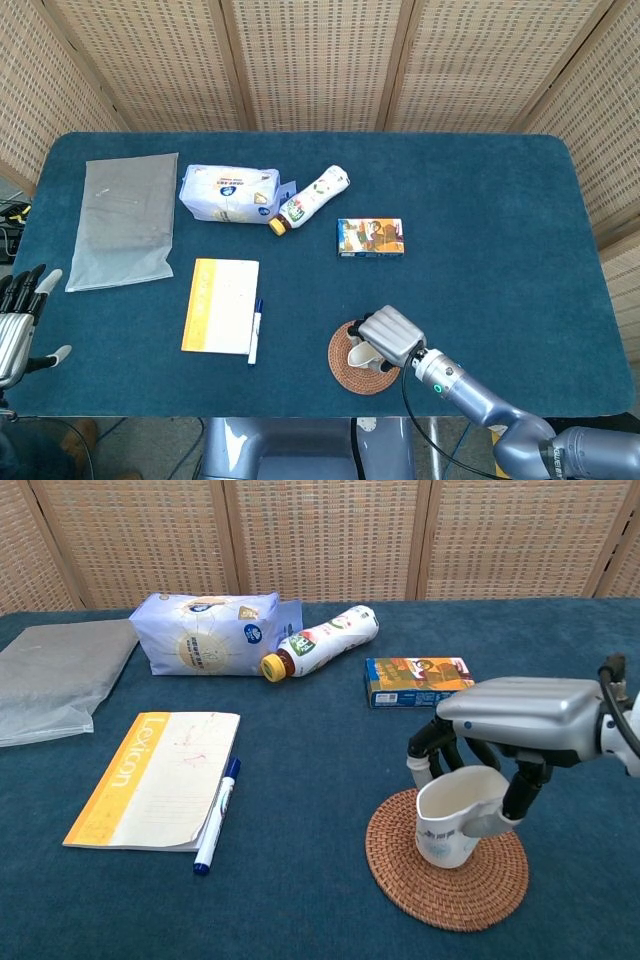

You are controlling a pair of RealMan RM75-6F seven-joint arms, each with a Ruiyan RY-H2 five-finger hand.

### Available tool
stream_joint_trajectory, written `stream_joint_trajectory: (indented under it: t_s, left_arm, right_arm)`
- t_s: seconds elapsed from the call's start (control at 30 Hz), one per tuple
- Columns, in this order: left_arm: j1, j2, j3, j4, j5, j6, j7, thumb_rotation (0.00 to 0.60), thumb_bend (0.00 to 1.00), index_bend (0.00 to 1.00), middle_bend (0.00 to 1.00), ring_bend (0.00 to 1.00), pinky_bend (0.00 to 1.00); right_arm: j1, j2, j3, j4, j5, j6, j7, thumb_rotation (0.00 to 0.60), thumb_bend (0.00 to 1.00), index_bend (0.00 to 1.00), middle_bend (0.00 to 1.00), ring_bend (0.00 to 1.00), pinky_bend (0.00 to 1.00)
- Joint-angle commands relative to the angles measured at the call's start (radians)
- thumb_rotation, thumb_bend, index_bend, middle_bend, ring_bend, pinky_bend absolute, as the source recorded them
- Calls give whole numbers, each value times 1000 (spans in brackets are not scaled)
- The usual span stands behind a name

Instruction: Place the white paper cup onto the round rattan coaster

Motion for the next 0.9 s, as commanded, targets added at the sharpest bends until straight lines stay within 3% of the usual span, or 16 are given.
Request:
stream_joint_trajectory:
  t_s: [0.03, 0.23, 0.3, 0.37, 0.47, 0.7, 0.9]
  left_arm:
    - [0, 2, 0, 2, -2, -1, -6, 600, 0, 0, 0, 0, 0]
    - [0, 3, 1, 3, 1, 0, -10, 600, 0, 0, 0, 0, 0]
    - [0, 3, 1, 2, 2, 0, -8, 600, 0, 0, 0, 0, 0]
    - [0, 2, 2, 1, 3, 1, -4, 600, 0, 0, 0, 0, 0]
    - [0, 0, 2, 1, 1, 1, 1, 600, 0, 0, 0, 0, 0]
    - [-3, -2, 2, 1, -2, -3, 6, 600, 0, 0, 0, 0, 0]
    - [0, 0, 2, 0, 1, 2, 1, 600, 0, 0, 0, 0, 0]
  right_arm:
    - [8, -7, -10, -6, 45, -16, -45, 600, 233, 455, 479, 463, 582]
    - [5, 3, -17, -24, 62, 7, -75, 600, 227, 435, 458, 446, 567]
    - [5, 6, -21, -26, 63, 9, -76, 600, 178, 346, 360, 339, 449]
    - [7, 17, -31, -38, 84, -11, -71, 600, 52, 170, 140, 104, 208]
    - [4, 28, -27, -61, 89, 5, -73, 600, 0, 49, 4, 0, 53]
    - [-16, 63, -24, -109, 51, 68, -66, 600, 0, 23, 0, 0, 31]
    - [-59, 161, -38, -197, 0, 151, -74, 600, 0, 19, 0, 0, 13]
